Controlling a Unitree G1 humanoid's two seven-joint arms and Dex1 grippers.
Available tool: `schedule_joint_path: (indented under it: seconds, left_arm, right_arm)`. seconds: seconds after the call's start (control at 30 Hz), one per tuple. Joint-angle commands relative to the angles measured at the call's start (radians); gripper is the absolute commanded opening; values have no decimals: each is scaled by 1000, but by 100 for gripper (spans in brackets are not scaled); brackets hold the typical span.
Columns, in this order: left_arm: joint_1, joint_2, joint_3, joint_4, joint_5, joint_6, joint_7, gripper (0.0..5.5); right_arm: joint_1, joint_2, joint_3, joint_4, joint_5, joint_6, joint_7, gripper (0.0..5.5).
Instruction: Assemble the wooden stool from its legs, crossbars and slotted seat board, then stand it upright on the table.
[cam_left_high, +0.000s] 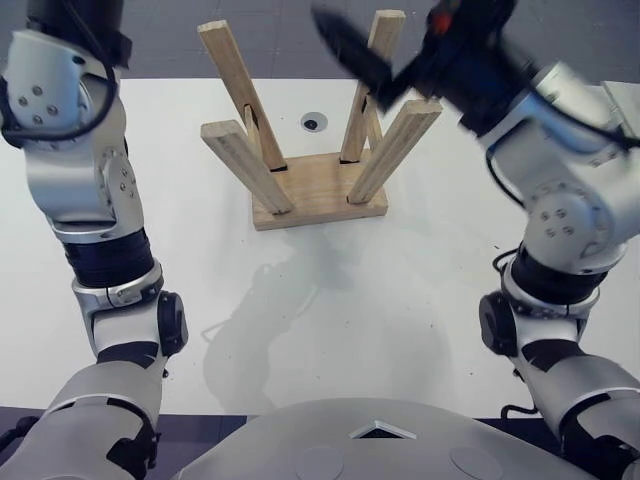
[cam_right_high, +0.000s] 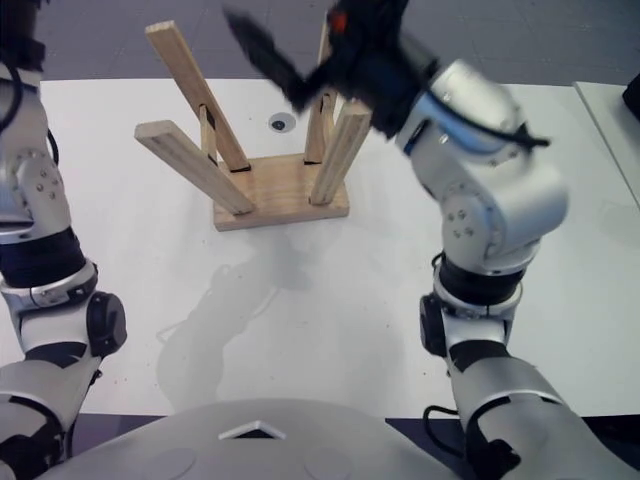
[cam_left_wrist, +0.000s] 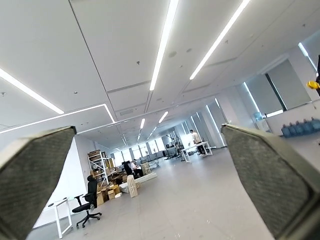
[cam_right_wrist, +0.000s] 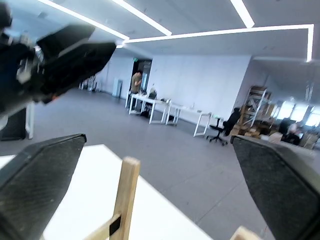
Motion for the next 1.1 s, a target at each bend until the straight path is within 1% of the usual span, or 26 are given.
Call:
schedule_joint_path:
  seconds: [0.03, 0.1, 0.17, 0.27, 0.33, 0.37, 0.43, 0.5, 0.63, 0.73, 0.8, 0.9, 1.0, 1.1]
  left_arm:
    - [-105, -17, 22, -94, -115, 128, 39, 540]
    - [-84, -22, 13, -137, -172, 224, 47, 540]
    - [-1, -30, -7, -186, -214, 327, 63, 540]
    - [243, -64, -74, -283, -236, 449, 90, 540]
    - [431, -85, -132, -298, -238, 499, 87, 540]
    - [507, -77, -174, -287, -215, 496, 71, 540]
    - [577, -85, -196, -255, -210, 499, 56, 540]
    - [530, -86, -164, -218, -215, 490, 61, 540]
    - [315, -66, -66, -129, -264, 482, 62, 540]
    - [186, -40, -15, -112, -323, 502, 38, 540]
    - [123, -38, 19, -118, -380, 529, 30, 540]
    - [53, -47, 81, -108, -483, 589, 58, 540]
    - [-4, -48, 190, -67, -668, 636, 60, 540]
    - [51, 29, 272, -13, -794, 648, -89, 540]
  right_arm:
    - [-135, -40, -92, 37, 12, 16, -66, 538]
    - [-104, -72, -91, 66, -5, 16, -66, 538]
    - [-32, -82, -66, 94, -17, 7, -54, 538]
    - [140, -68, 16, 141, -41, -25, -27, 538]
    - [283, -47, 80, 201, -80, -77, -17, 538]
    - [339, -48, 112, 223, -104, -106, -12, 538]
    - [389, -58, 143, 244, -138, -146, -8, 538]
    - [384, -68, 127, 252, -137, -155, -4, 538]
    - [356, -84, 82, 255, -116, -152, 2, 538]
    - [330, -86, 46, 228, -85, -135, -3, 538]
    - [292, -78, -5, 201, -35, -119, -15, 538]
    - [223, -80, -92, 172, 53, -88, -22, 538]
    - [170, -102, -181, 158, 173, -59, 3, 538]
    - [216, -192, -212, 162, 289, -27, 154, 538]
